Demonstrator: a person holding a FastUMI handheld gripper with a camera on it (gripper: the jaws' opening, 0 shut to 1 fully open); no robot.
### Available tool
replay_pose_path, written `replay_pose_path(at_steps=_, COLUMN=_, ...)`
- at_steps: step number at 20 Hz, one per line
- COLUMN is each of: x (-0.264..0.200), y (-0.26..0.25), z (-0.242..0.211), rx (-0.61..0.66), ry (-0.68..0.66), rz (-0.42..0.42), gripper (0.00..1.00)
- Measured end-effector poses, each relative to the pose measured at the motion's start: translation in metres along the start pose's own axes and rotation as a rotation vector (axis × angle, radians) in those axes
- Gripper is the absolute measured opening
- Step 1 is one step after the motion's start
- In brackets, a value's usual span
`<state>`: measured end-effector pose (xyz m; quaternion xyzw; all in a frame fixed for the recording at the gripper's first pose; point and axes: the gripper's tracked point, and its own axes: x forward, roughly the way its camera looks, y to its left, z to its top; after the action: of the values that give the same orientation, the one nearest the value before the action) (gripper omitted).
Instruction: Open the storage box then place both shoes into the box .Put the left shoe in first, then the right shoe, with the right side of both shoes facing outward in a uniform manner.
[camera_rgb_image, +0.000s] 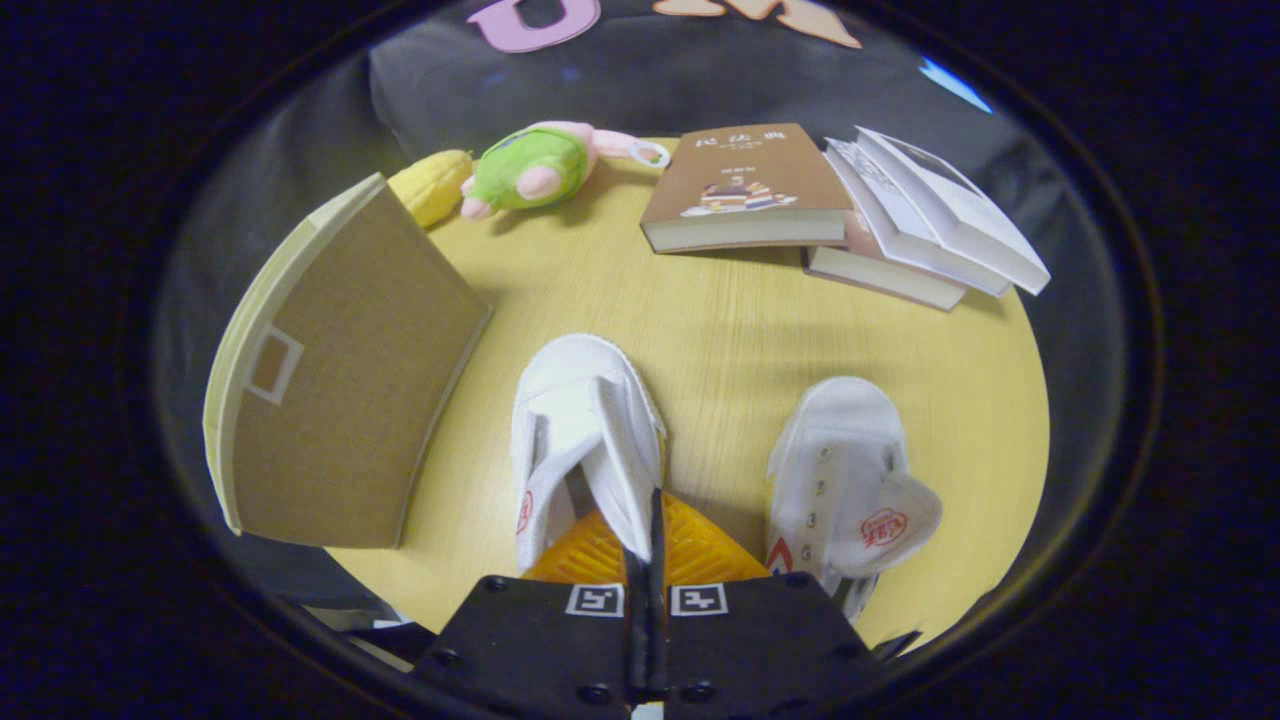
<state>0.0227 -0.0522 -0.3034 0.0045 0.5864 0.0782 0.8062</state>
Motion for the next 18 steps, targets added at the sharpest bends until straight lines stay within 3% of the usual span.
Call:
replay_pose_path(at_steps=7, x=-0.048, y=0.024, z=0.019, rx=0.291, ry=-0.051, rz=0.102, gripper=0.03)
replay_pose_path(at_steps=18, x=-0.122, y=0.113, z=0.072, rx=0.392, ry=-0.169, rz=0.196, gripper=0.03)
